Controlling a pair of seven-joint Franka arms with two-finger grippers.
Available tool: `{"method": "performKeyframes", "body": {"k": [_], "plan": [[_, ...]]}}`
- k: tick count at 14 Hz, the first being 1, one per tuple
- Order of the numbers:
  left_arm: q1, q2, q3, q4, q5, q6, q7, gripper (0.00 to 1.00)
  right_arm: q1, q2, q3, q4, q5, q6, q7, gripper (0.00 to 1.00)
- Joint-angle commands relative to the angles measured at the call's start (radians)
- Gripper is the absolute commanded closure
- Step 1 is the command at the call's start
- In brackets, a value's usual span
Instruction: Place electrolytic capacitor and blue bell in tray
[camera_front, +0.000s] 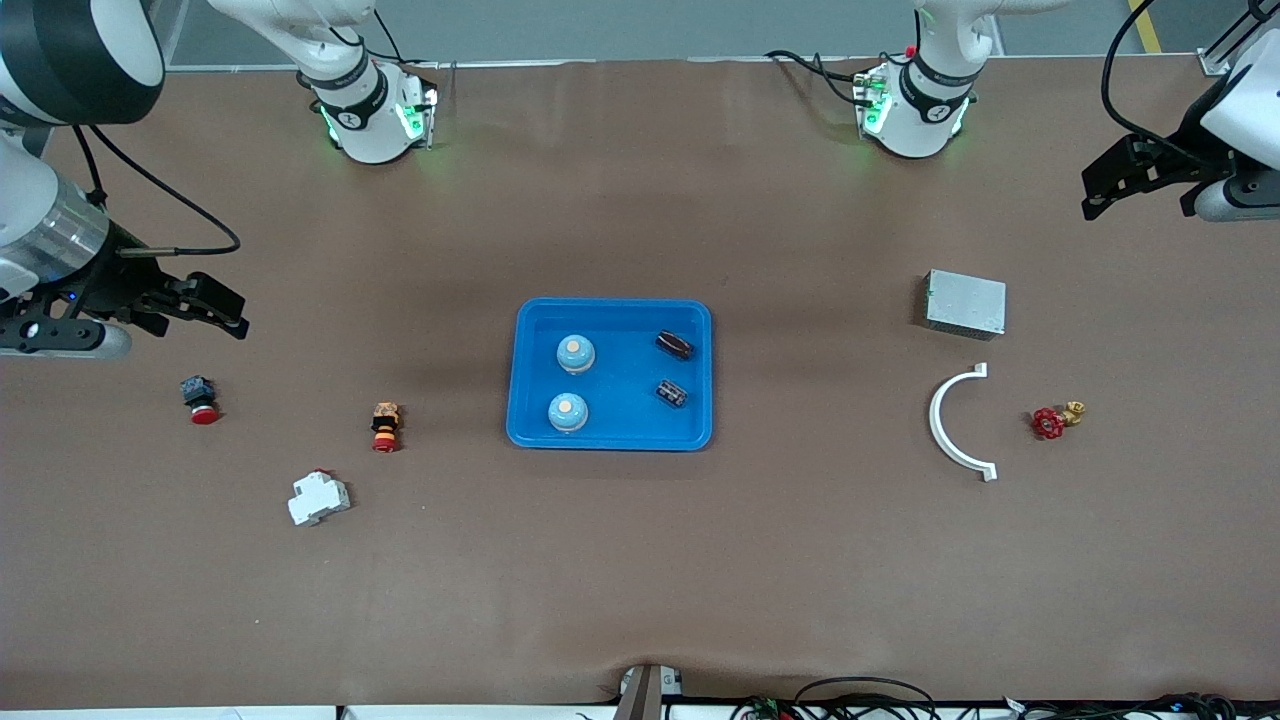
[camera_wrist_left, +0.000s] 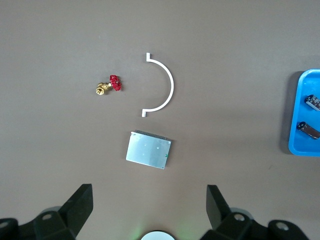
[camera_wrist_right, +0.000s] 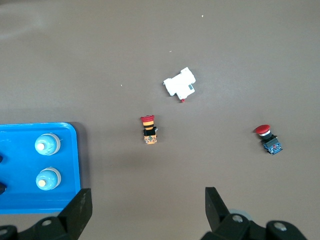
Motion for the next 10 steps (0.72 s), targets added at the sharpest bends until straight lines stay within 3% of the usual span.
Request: {"method": "performKeyframes", "body": {"k": [1, 10], "plan": [[0.001, -0.003, 0.001, 0.016, -0.018, -0.011, 0.012, 0.0, -0.009, -0.052, -0.01, -0.013, 0.007, -0.03, 0.005, 0.0], [-0.007, 0.008, -0.008, 0.03, -0.01, -0.011, 0.006, 0.0, -0.014, -0.11, -0.031, -0.012, 0.009, -0.093, -0.046, 0.0]]}}
